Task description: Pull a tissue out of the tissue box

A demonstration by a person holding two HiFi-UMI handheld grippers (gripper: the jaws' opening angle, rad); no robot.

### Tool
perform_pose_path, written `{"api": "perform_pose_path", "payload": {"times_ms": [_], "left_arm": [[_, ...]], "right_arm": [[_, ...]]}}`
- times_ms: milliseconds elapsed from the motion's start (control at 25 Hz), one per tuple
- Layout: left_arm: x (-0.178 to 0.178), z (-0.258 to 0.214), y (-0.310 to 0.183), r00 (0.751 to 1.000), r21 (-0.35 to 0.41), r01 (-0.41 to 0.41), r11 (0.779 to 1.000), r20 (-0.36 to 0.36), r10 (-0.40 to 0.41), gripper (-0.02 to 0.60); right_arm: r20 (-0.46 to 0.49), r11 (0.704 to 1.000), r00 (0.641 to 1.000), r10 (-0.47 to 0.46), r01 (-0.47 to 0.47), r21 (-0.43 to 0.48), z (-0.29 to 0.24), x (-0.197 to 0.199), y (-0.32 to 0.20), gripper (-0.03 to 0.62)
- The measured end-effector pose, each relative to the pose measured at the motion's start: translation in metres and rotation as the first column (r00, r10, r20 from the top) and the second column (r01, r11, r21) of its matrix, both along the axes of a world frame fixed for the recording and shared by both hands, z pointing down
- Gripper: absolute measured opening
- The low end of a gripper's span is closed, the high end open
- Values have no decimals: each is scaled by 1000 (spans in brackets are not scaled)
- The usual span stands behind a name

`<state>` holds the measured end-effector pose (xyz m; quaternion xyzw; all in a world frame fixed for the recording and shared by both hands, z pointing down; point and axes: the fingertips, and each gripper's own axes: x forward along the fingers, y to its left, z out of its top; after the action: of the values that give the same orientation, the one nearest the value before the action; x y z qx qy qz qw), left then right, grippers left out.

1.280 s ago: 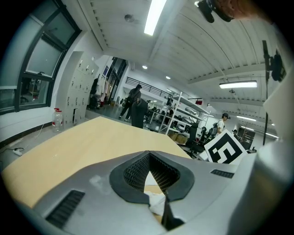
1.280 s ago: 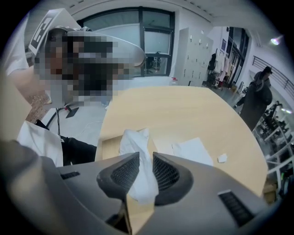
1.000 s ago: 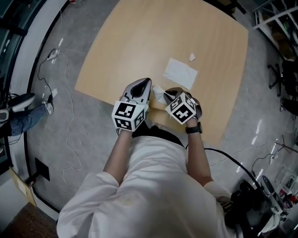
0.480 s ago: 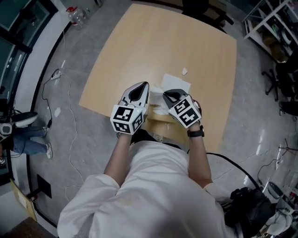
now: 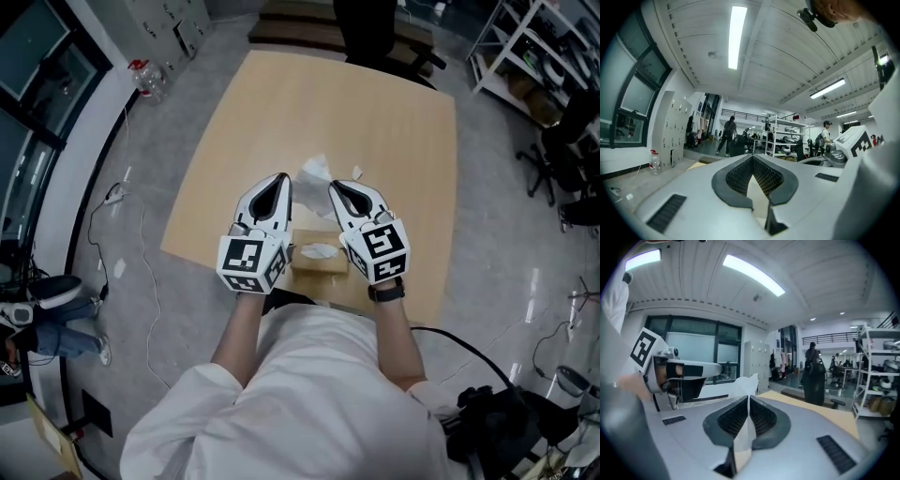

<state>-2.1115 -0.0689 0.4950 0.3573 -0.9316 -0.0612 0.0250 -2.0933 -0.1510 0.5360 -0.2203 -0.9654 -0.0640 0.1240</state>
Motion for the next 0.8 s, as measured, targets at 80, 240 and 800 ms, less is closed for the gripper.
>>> {"api": "perform_pose_path", "payload": {"times_ms": [80, 240, 800], "left_arm": [[-2, -6, -2, 1000, 2, 11, 1000, 20, -11, -8], [-3, -15, -8, 1000, 66, 4, 998, -5, -4, -8], [-1, -53, -42, 987, -52, 54, 997, 152, -46, -8]], "right_arm": [[69, 997, 995, 75, -75, 0, -20, -1, -7, 15], [182, 978, 962, 201, -187, -94, -59, 4, -21, 15], [308, 905, 851, 426, -401, -143, -109, 24, -73, 15]]}}
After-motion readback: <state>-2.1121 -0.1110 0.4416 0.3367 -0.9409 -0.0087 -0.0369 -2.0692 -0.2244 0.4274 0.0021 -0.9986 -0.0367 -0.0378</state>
